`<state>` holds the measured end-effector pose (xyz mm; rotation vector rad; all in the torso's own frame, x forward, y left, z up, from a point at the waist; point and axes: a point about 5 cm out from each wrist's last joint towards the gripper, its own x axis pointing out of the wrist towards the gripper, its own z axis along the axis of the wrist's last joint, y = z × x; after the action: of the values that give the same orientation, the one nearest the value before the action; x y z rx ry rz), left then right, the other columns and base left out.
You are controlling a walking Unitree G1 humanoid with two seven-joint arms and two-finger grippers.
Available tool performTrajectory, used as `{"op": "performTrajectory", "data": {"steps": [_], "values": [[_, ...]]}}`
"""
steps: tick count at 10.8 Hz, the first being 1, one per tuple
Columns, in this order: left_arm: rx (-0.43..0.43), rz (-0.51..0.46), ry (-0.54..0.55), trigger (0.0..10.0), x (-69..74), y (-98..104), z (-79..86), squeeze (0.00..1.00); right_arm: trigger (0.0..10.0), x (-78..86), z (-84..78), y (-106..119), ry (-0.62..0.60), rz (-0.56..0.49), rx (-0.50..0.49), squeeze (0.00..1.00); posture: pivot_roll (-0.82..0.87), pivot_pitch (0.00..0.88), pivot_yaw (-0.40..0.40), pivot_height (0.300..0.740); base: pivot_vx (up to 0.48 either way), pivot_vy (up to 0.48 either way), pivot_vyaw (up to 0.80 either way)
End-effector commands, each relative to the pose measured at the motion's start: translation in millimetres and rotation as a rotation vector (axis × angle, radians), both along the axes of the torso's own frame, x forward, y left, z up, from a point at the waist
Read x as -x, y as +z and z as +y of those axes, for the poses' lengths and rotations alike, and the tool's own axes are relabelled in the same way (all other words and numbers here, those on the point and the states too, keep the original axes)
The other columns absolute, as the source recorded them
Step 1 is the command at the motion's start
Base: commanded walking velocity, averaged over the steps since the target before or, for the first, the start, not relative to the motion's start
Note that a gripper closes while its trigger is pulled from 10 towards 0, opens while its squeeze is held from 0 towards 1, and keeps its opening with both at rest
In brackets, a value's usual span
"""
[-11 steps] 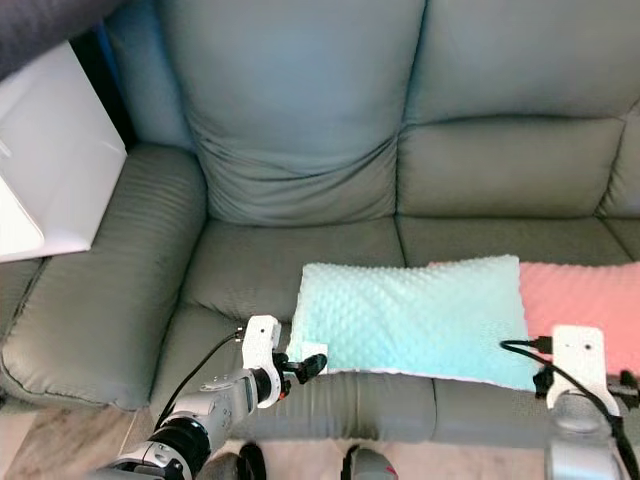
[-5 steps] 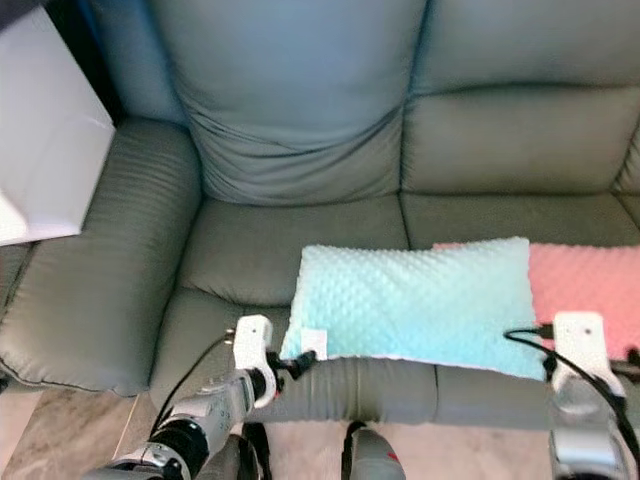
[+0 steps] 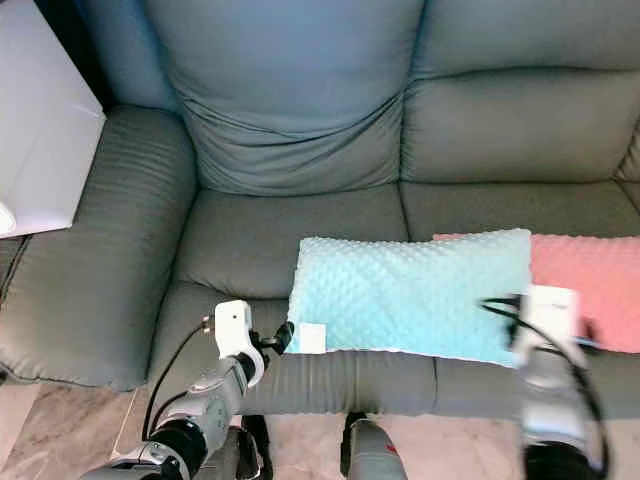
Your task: Move the pillow to the sofa
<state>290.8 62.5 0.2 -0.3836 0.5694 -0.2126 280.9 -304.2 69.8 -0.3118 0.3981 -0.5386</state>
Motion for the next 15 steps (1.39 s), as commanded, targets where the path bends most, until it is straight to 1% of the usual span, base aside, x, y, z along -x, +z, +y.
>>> {"op": "performTrajectory", "data": {"steps": [1,2,3,4,5,7,8,9,10,11,12,13,14,15], "values": [[0.107,-0.006,-0.123,10.0,2.6,19,-61.2,0.0,10.0,4.2,0.7,-6,-0.005,0.037,-0.011,0.0,-0.24,0.367,0.06,0.74,0.0,0.0,0.0],[0.105,-0.02,-0.141,10.0,4.4,20,-65.5,0.0,10.0,3.6,-3.6,-5,-0.018,0.036,0.01,0.0,-0.24,0.365,0.061,0.74,0.0,0.0,0.0],[0.12,-0.038,-0.134,10.0,2.9,22,-66.2,0.0,10.0,6.5,-20.1,0,-0.053,0.036,0.101,0.0,-0.23,0.361,0.065,0.74,0.0,0.0,0.0],[0.13,-0.068,-0.096,10.0,-4.3,27,-56.6,0.0,10.0,11.8,-39.1,5,-0.115,0.045,0.166,0.0,-0.21,0.359,0.069,0.74,0.0,0.0,0.0],[0.142,-0.093,-0.047,10.0,-12.3,31,-44.0,0.0,10.0,12.5,-47.8,9,-0.134,0.055,0.222,0.0,-0.2,0.358,0.073,0.74,0.0,0.0,0.0],[0.149,-0.145,0.021,10.0,-23.2,38,-19.5,0.0,10.0,9.2,-50.8,5,-0.158,0.077,0.192,0.0,-0.17,0.358,0.077,0.74,0.0,0.0,0.0],[0.146,-0.184,0.054,10.0,-26.6,43,-4.9,0.0,10.0,7.5,-52.2,4,-0.168,0.082,0.166,0.0,-0.14,0.362,0.08,0.74,0.0,0.0,0.0],[0.132,-0.241,0.108,10.0,-27.2,50,20.0,0.0,10.0,5.4,-54.7,2,-0.188,0.082,0.129,0.0,-0.1,0.373,0.086,0.74,0.0,0.0,0.0],[0.085,-0.3,0.178,10.0,-21.6,58,53.6,0.0,10.0,6.9,-56.7,-4,-0.239,0.106,0.06,0.0,-0.08,0.377,0.09,0.74,0.0,0.0,0.0],[0.048,-0.323,0.208,10.0,-15.7,61,72.1,0.0,10.0,5.3,-54.7,-6,-0.245,0.101,0.017,0.0,-0.06,0.384,0.096,0.74,0.0,0.0,0.0],[0.003,-0.339,0.248,10.0,-4.8,65,97.1,0.0,10.0,1.1,-48.7,-8,-0.233,0.091,-0.038,0.0,-0.03,0.388,0.101,0.74,0.0,0.0,0.0],[-0.044,-0.333,0.29,10.0,9.1,66,120.0,0.0,10.0,-7.4,-35.4,-12,-0.195,0.061,-0.148,0.0,-0.01,0.388,0.103,0.74,0.0,0.0,0.0],[-0.063,-0.327,0.304,10.0,16.3,68,128.1,0.0,10.0,-14.1,-25.7,-13,-0.166,0.03,-0.23,0.0,0.0,0.388,0.104,0.74,0.0,0.0,0.0],[-0.076,-0.314,0.318,10.0,24.4,69,133.8,0.0,10.0,-26.3,-5.1,-16,-0.077,0.027,-0.32,0.0,0.01,0.388,0.104,0.74,0.0,0.0,0.0]]}}
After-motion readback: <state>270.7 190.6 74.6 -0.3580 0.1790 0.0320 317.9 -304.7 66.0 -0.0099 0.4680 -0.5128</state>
